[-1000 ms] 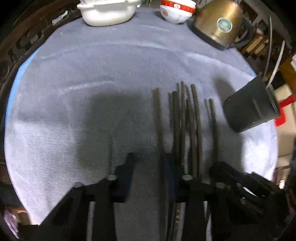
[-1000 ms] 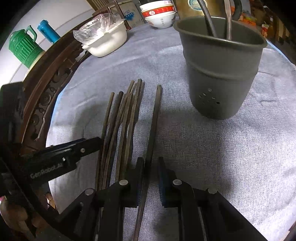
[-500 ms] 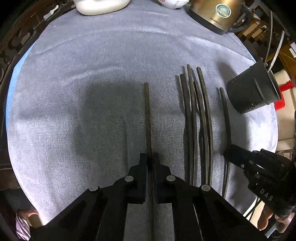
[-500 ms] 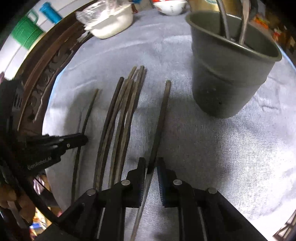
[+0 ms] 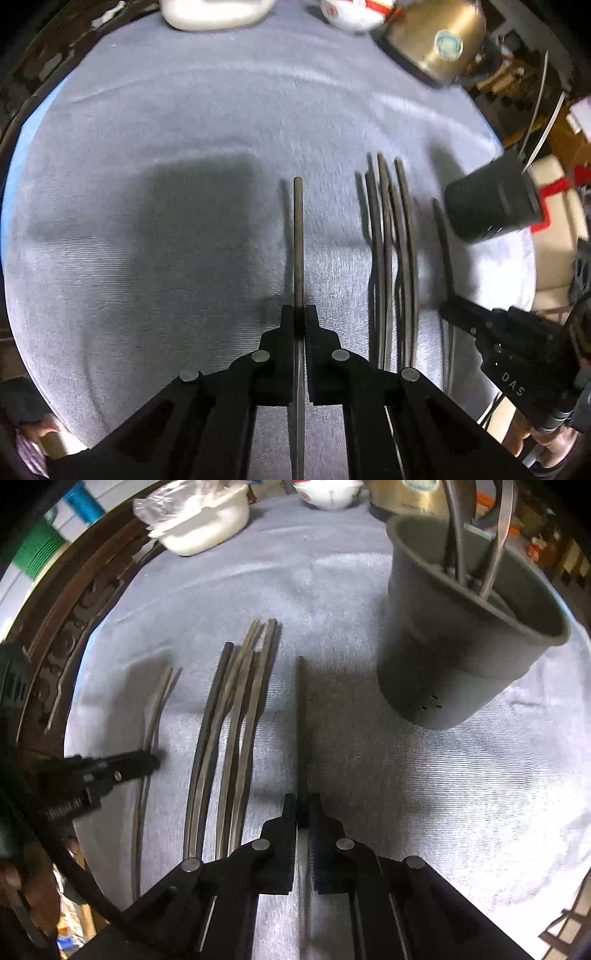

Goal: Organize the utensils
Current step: 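Lift both held chopsticks upright with both tools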

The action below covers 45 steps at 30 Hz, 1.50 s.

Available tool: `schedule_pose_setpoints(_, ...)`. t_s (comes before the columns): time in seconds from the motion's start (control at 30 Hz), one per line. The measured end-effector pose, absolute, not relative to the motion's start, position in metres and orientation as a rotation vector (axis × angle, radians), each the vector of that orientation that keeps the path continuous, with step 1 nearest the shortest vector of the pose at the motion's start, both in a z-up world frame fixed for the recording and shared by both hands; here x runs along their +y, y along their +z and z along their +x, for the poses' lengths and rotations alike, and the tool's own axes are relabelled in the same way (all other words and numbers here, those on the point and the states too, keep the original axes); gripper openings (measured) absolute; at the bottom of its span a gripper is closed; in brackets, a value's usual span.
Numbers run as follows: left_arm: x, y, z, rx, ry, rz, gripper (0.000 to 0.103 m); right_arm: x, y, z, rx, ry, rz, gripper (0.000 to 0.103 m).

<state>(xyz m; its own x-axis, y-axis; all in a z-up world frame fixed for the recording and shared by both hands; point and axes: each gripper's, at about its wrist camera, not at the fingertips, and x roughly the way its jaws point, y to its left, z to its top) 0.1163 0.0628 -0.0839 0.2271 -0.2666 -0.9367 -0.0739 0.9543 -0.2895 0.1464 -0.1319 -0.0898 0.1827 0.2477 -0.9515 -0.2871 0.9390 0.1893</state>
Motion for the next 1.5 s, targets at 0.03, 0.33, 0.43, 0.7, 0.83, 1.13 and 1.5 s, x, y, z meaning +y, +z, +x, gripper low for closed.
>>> schedule_pose_setpoints(0.03,0.069,-0.080,0.111,1.319,-0.132,-0.311,0.005,-0.132,-0.086,0.144,1.316,0.379,-0.028,0.006)
schedule_pose_setpoints(0.33,0.090,-0.030,0.085,1.061,-0.084,-0.398,0.005,-0.152,-0.045,0.114,1.072,0.377,0.084,0.006)
schedule_pose_setpoints(0.43,0.095,-0.011,0.073,0.945,-0.058,-0.393,0.005,-0.162,-0.027,0.099,0.914,0.360,0.116,0.006)
schedule_pose_setpoints(0.7,0.072,0.011,0.074,0.652,0.013,-0.301,0.005,-0.192,0.000,0.065,0.545,0.259,0.126,0.006)
schedule_pose_setpoints(0.83,0.061,0.008,0.073,0.576,0.049,-0.240,0.005,-0.199,-0.005,0.060,0.485,0.210,0.123,0.006)
schedule_pose_setpoints(1.13,0.053,-0.008,0.060,0.561,0.074,-0.171,0.005,-0.208,-0.003,0.042,0.431,0.189,0.083,0.007)
schedule_pose_setpoints(1.5,0.063,-0.008,0.014,0.526,0.073,-0.179,0.005,-0.220,0.009,0.000,0.425,0.205,0.057,0.007)
